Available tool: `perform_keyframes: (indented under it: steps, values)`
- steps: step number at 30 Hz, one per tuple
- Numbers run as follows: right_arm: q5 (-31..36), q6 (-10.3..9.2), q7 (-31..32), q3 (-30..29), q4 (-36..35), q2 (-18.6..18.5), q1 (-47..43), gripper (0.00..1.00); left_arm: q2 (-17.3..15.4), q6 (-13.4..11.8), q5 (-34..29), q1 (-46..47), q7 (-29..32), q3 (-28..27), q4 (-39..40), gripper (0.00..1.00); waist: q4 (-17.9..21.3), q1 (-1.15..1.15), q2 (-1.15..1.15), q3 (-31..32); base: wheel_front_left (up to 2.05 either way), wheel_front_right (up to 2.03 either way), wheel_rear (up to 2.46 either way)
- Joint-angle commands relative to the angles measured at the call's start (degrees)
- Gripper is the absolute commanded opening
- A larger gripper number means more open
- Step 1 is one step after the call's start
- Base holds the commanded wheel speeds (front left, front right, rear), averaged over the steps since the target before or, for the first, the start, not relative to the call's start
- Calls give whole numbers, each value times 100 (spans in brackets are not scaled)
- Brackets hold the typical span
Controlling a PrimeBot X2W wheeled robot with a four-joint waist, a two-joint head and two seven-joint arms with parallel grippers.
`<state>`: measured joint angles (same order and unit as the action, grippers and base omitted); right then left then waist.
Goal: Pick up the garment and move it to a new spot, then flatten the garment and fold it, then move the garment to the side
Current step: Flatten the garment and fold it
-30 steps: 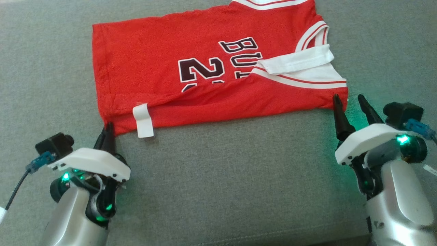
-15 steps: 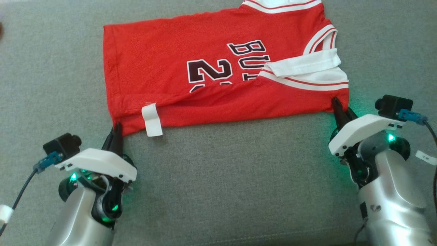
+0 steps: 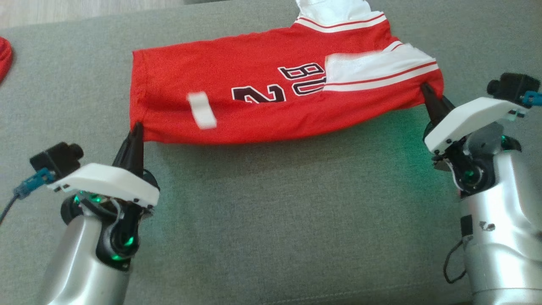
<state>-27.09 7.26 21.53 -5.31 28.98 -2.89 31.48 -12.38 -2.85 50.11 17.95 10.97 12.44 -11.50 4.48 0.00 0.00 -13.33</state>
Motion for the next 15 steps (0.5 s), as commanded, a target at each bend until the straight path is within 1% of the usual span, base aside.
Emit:
perform_keyframes:
  steps: [1, 4, 7, 8, 11, 15]
  values:
    - [-45, 23, 179, 24, -389, 2, 139, 0, -251, -51, 44, 136, 70, -289, 416, 0, -3, 0, 0, 52, 0, 0, 0]
    - [6, 23, 378, -35, -766, 2, -113, 0, -346, -106, 48, -194, 192, -258, 788, 0, -5, 0, 0, 102, 0, 0, 0]
    - [41, 23, 438, -51, -1172, 2, -535, 0, -382, -175, 49, -634, 257, -201, 1063, 0, -10, 0, 0, 134, 0, 0, 0]
    - [41, 23, 438, -51, -1172, 2, -535, 0, -382, -175, 49, -634, 257, -201, 1063, 0, -10, 0, 0, 134, 0, 0, 0]
    - [117, 23, 369, -66, -1516, 2, -1069, 0, -309, -239, 115, -1076, 228, -173, 1204, 0, -14, 0, 0, 157, 0, 0, 0]
    - [36, 23, 256, -27, -1842, 2, -1776, 0, -193, -280, 161, -1529, 118, -125, 1257, 0, 0, 0, 0, 150, 0, 0, 0]
